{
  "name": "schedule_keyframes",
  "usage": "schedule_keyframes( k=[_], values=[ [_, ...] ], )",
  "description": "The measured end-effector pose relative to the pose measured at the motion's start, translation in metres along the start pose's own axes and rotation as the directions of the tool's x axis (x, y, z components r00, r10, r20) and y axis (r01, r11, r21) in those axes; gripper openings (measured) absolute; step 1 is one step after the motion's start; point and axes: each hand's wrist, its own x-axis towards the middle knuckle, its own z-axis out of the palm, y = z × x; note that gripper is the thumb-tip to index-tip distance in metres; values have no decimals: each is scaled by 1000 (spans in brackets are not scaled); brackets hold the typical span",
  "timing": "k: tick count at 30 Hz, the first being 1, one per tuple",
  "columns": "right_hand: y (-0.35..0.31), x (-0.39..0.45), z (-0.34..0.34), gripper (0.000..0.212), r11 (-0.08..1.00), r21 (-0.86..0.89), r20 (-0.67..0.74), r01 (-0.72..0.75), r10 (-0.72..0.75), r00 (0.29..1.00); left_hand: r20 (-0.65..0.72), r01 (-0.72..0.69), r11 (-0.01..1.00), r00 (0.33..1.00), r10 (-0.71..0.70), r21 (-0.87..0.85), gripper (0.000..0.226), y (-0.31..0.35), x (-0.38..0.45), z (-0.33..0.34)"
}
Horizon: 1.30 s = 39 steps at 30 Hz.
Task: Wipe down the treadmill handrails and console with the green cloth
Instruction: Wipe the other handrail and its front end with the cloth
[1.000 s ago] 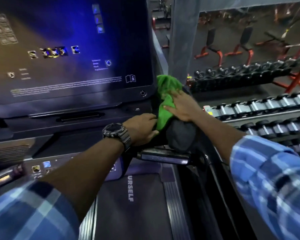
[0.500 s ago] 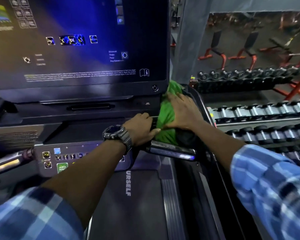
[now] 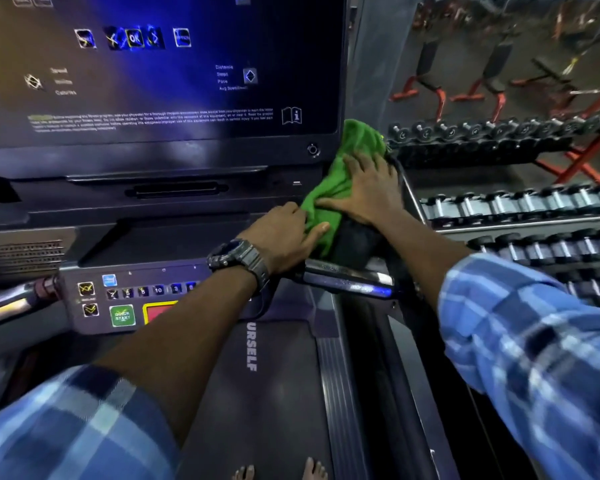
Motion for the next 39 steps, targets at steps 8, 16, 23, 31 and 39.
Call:
schedule_keyframes(
  k=[8, 16, 23, 31, 39],
  values=[
    [30, -33, -9, 73, 925, 87, 113, 369, -377, 919, -51, -17, 1000, 999, 18, 14, 76, -3, 3, 2],
    [13, -110, -29, 57, 947, 321, 198, 13, -81, 977, -66, -50, 999, 997, 50, 11, 73, -1, 2, 1],
    [-10, -197, -26, 52, 940, 315, 61, 128, -155, 986, -60, -65, 998, 996, 65, -4, 80, 0, 0, 0],
    [6, -201, -51, 71, 954, 184, 217, 235, -272, 937, -59, -80, 996, 995, 78, -36, 73, 3, -6, -7],
    [-80, -140, -15, 81, 988, 85, 139, 128, -139, 980, -65, -75, 994, 995, 70, -78, 71, 3, -6, -7]
  ],
)
